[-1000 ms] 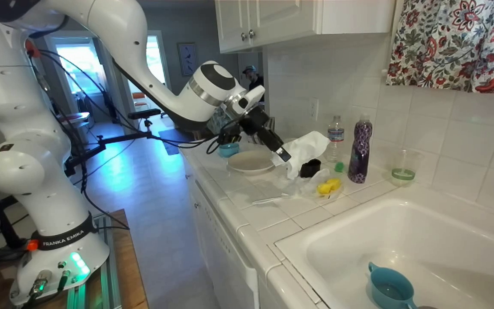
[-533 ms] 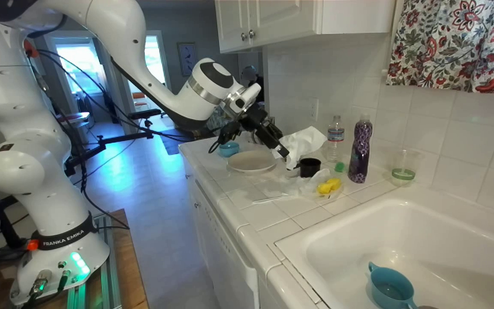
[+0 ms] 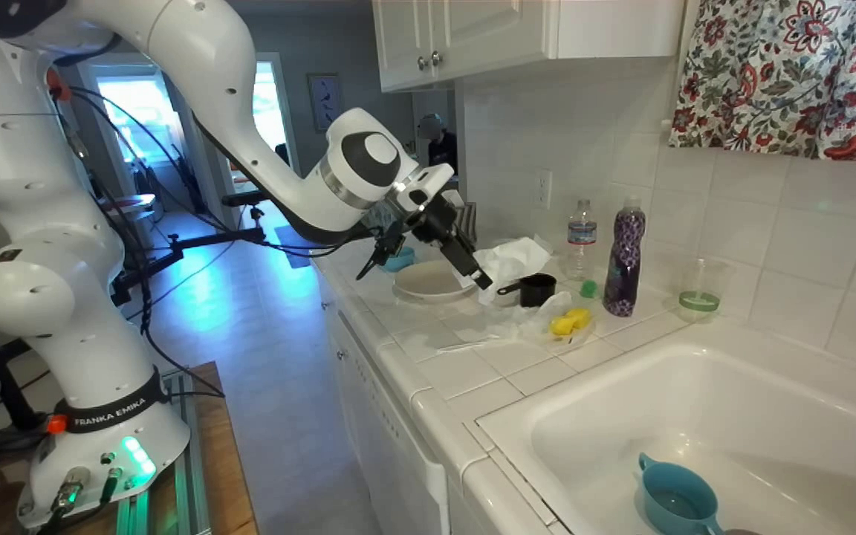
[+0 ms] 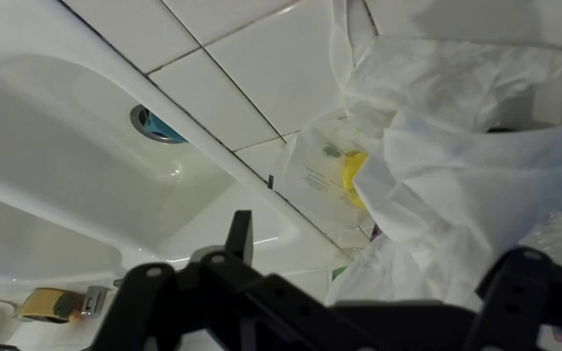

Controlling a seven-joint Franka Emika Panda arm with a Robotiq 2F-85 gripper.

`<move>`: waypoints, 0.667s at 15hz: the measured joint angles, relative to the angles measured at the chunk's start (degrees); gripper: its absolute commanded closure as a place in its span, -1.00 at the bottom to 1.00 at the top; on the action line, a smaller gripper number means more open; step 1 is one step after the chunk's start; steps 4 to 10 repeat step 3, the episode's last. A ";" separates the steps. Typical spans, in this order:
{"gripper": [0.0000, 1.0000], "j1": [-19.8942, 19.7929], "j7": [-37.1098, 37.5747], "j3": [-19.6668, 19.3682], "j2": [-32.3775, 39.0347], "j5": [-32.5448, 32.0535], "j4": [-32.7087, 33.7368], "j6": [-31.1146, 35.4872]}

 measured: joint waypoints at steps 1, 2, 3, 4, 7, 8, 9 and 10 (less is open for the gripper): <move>-1.00 0.01 -1.70 0.01 0.43 1.38 -0.21 -0.46; -1.00 0.01 -2.37 0.02 0.78 1.84 -0.29 -0.56; -1.00 0.01 -2.51 0.02 0.98 1.87 -0.32 -0.57; -1.00 0.01 -2.51 0.02 0.98 1.87 -0.32 -0.57; -1.00 0.01 -2.51 0.02 0.98 1.87 -0.32 -0.57; -1.00 0.01 -2.51 0.02 0.98 1.87 -0.32 -0.57; -1.00 0.01 -2.51 0.02 0.98 1.87 -0.32 -0.57; -1.00 0.01 -2.51 0.02 0.98 1.87 -0.32 -0.57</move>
